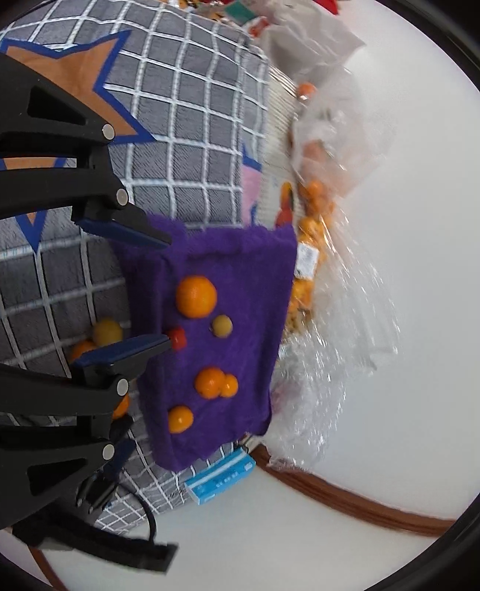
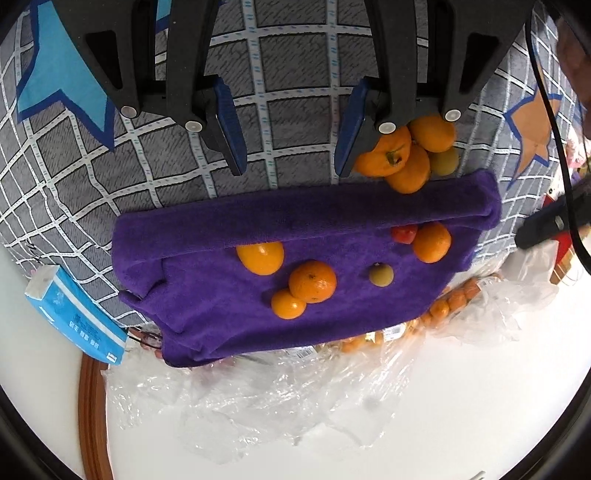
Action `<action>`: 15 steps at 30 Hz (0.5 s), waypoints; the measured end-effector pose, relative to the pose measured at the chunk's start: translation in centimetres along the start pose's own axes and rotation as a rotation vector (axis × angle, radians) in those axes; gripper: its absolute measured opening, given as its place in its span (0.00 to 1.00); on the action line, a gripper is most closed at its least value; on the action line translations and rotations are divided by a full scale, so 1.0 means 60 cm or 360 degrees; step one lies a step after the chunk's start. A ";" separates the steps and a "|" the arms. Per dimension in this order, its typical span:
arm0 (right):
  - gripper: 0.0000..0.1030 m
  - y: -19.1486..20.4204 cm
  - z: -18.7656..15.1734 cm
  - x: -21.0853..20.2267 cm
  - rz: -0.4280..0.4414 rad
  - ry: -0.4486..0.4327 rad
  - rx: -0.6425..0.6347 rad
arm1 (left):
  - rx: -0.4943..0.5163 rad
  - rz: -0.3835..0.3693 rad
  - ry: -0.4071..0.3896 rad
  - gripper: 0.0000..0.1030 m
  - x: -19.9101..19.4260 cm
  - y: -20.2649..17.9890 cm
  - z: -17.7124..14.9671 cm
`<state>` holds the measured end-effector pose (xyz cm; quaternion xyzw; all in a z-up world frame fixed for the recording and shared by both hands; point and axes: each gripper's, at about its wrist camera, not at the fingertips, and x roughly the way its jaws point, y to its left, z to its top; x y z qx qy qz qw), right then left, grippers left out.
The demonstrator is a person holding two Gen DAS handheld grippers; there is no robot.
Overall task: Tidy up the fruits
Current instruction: 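Withdraw both grippers from the towel toward the remaining loose fruit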
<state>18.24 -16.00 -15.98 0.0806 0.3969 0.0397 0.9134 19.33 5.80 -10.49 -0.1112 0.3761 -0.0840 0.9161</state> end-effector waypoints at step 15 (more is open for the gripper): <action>0.48 0.052 -0.006 -0.025 0.0073 -0.0038 -0.0130 | -0.0152 -0.0032 0.0049 0.44 0.000 0.056 -0.022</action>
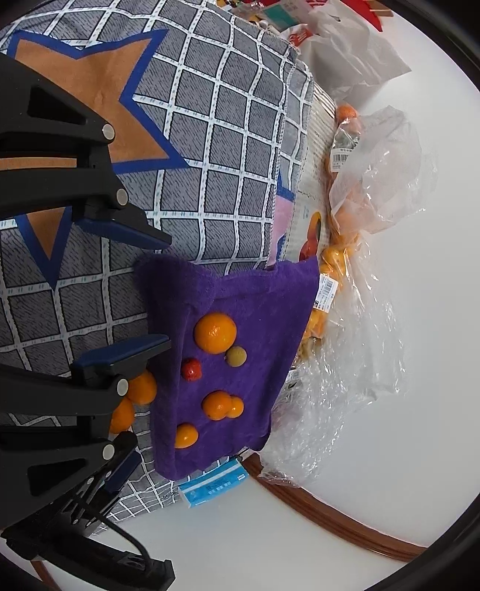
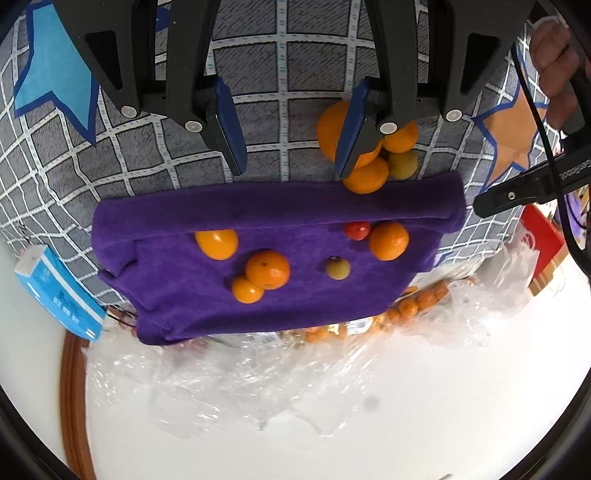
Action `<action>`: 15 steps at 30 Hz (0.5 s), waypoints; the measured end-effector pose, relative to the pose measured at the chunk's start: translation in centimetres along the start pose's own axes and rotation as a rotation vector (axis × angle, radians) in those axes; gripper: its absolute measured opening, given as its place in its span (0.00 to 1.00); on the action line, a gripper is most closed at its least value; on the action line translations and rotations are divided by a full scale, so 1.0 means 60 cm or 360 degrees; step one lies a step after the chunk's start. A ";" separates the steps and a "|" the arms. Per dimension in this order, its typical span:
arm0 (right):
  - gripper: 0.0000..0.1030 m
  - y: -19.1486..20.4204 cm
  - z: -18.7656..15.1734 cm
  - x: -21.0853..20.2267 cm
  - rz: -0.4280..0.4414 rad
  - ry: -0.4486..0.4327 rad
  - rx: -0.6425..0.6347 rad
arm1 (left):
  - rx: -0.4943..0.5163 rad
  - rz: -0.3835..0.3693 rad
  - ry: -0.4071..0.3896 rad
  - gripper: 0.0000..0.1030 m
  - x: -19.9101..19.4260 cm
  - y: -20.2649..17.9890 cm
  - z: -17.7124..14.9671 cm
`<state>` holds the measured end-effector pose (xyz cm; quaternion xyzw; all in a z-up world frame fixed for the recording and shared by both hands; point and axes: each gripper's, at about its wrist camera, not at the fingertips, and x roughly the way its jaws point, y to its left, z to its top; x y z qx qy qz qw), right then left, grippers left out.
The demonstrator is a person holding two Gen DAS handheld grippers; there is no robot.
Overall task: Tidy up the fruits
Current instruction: 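Withdraw both grippers from the towel toward the remaining loose fruit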
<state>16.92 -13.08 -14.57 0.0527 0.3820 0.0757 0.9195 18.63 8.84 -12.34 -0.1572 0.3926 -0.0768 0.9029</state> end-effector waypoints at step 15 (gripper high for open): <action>0.57 0.027 -0.013 -0.003 0.0116 0.0009 -0.0029 | -0.0011 0.0004 0.0004 0.44 0.005 0.010 -0.002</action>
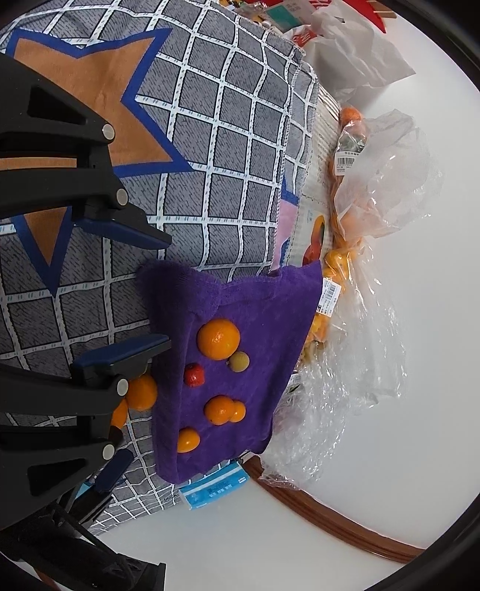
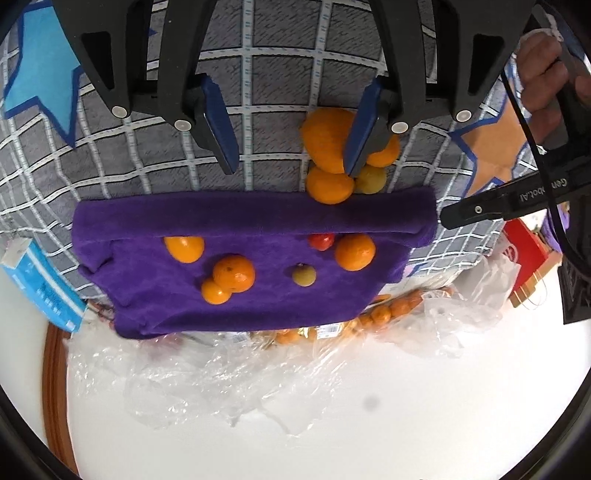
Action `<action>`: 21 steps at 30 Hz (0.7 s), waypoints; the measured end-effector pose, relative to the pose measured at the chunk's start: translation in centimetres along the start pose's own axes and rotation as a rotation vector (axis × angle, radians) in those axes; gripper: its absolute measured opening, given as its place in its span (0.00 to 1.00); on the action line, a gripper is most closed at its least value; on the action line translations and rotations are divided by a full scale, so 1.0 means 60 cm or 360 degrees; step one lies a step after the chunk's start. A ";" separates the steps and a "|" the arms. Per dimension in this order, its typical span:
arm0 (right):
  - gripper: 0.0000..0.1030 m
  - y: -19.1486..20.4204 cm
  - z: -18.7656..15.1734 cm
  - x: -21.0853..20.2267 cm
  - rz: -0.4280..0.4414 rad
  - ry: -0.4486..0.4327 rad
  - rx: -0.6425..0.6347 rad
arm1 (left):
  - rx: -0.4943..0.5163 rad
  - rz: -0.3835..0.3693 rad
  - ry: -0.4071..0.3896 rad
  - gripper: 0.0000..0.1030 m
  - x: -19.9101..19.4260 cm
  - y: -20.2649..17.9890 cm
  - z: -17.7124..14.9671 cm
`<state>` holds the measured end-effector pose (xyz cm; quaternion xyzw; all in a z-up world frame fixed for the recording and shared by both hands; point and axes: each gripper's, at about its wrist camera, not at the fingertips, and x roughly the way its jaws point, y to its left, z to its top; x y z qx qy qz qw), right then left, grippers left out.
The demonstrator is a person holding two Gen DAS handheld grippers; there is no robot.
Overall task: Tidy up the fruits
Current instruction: 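Withdraw both grippers from the towel toward the remaining loose fruit, then grasp a large orange with the right gripper while the left gripper grasps another orange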
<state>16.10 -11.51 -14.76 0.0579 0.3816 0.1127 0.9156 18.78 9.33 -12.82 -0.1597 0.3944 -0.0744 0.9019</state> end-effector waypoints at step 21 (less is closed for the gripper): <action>0.55 0.062 -0.008 0.045 0.0016 0.0082 -0.0181 | -0.0134 -0.0018 -0.0034 0.44 -0.006 0.032 0.010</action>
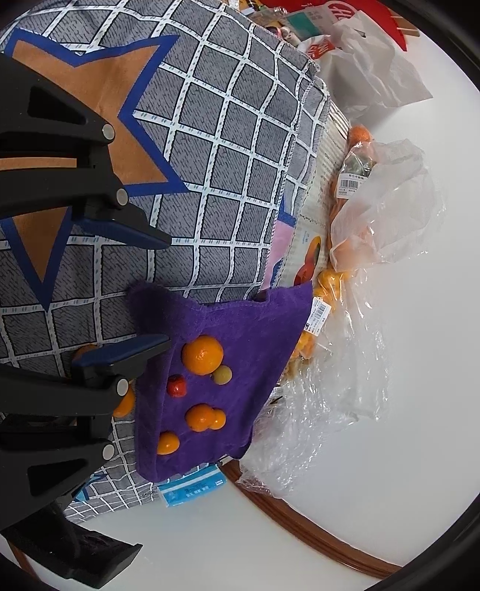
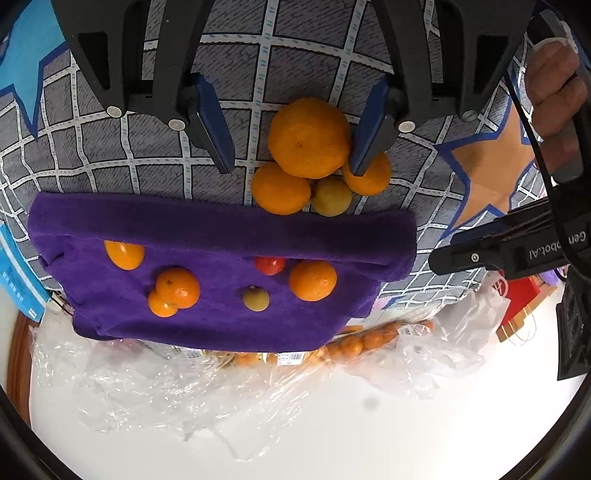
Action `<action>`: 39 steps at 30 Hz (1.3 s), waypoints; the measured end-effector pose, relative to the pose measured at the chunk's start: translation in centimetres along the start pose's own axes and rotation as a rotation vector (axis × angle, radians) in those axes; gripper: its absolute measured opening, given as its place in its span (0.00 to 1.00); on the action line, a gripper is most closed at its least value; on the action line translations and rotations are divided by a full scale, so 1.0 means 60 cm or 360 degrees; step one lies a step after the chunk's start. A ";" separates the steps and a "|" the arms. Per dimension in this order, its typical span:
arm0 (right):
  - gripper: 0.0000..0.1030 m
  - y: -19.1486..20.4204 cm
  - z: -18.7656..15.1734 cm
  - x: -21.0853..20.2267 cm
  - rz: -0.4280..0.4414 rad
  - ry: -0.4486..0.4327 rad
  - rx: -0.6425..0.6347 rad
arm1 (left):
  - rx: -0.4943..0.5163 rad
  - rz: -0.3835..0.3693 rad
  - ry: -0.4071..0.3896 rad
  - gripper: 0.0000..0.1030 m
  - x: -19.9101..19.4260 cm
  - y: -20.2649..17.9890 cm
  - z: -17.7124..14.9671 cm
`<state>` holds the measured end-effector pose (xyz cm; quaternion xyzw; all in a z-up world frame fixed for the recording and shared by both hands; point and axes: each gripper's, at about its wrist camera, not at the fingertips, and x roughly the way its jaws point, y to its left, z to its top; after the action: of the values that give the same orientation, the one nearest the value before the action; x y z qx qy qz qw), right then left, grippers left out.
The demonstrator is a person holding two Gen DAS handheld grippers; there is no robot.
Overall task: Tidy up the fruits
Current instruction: 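Grasp a large orange with the right gripper while the left gripper grasps another orange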
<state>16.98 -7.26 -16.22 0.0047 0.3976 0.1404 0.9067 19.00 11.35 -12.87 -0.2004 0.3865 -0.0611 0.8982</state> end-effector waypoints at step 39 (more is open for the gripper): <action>0.42 -0.082 -0.033 -0.059 -0.0227 -0.0071 0.0080 | 0.0145 -0.0222 0.0148 0.44 0.025 -0.030 -0.027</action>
<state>14.52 -13.07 -15.62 0.0022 0.3799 0.0651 0.9227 18.95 8.82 -14.13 -0.1827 0.4098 -0.1504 0.8810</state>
